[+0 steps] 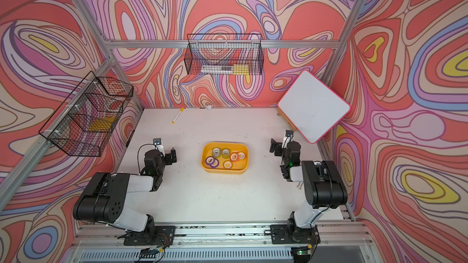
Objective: Put the transparent tape into the storage box
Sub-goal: Reset both arms
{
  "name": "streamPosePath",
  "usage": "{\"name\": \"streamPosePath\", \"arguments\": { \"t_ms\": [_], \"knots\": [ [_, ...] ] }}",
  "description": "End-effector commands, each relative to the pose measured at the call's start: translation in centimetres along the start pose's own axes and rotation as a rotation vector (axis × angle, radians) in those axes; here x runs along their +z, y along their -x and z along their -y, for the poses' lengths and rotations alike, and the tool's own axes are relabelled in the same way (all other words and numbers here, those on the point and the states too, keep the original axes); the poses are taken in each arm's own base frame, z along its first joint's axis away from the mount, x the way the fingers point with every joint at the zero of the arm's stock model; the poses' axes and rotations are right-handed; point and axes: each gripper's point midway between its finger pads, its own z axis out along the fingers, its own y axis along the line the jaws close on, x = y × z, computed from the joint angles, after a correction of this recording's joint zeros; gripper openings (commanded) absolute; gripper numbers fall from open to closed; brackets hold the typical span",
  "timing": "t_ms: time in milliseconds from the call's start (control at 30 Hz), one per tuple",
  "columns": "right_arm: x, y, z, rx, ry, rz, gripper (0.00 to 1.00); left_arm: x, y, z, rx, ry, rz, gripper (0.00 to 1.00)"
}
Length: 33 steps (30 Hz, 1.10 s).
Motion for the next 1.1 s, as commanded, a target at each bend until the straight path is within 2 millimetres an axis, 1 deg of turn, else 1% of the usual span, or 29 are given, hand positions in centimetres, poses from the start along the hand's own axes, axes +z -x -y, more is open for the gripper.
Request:
{"name": "streamPosePath", "arguments": {
  "t_ms": [0,100,1067],
  "knots": [
    [0.01,0.99,-0.27,-0.018,0.023,0.052,0.98,0.05,1.19,-0.25,-0.006,0.010,0.048,0.99],
    [0.02,0.96,-0.25,-0.020,0.022,0.046,0.98,0.39,1.28,-0.20,0.000,0.013,0.034,0.99],
    [0.05,0.95,-0.26,-0.020,0.022,0.047,0.98,0.35,1.33,-0.17,-0.003,0.011,0.039,0.99]
  ]
}}
